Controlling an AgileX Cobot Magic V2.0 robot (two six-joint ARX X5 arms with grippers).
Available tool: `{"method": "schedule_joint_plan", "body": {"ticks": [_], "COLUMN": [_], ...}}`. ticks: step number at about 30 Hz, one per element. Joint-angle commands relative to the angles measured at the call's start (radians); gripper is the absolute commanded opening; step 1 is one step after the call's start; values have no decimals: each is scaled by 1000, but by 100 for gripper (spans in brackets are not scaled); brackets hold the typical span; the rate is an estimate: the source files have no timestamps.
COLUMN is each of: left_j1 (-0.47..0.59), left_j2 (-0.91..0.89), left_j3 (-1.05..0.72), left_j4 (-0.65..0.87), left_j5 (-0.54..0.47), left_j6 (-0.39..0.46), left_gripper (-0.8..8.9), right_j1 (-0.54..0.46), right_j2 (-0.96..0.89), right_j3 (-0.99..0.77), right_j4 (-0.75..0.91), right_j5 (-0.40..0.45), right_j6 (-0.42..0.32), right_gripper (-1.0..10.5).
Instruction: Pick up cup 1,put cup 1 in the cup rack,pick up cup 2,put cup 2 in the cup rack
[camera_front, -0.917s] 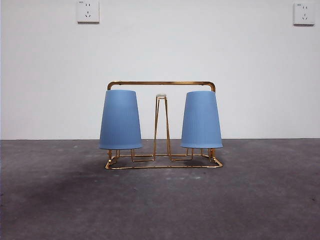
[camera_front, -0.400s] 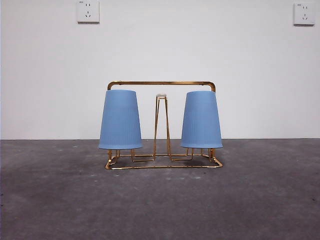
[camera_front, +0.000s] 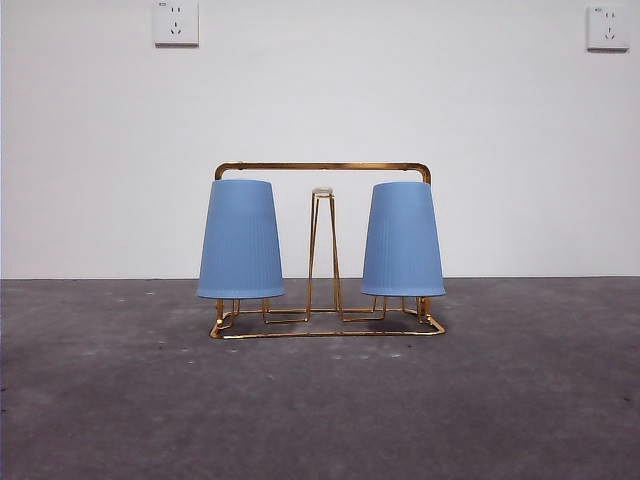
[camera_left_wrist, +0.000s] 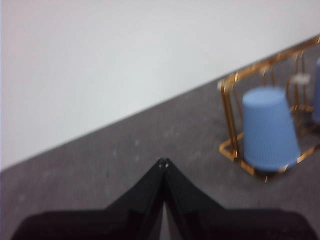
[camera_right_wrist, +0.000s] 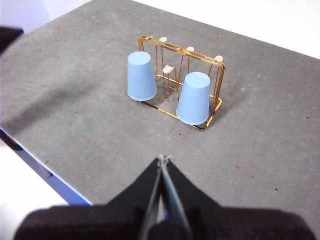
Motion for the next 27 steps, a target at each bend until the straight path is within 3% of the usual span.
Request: {"method": "schedule_joint_plan", "body": {"ticks": [1, 12, 19, 27], "left_j1": [4, 4, -35, -120], "left_j2": [-73, -240, -240, -240], "left_j3": [-108, -327, -327, -327], "left_j4": [46, 31, 10, 13], "left_j5": [-24, -101, -318, -240], "left_j6": [-36, -220, -346, -346], "left_gripper": [-4, -4, -4, -4], "right_j1": [0, 0, 0, 0], "right_j2": [-1, -1, -1, -1], "right_j3": [-7, -7, -7, -7], "right_j4": [-23, -23, -23, -23], "right_j5": [1, 1, 9, 9], "right_j6": [9, 9, 9, 9], "right_gripper": [2, 2, 2, 2]}}
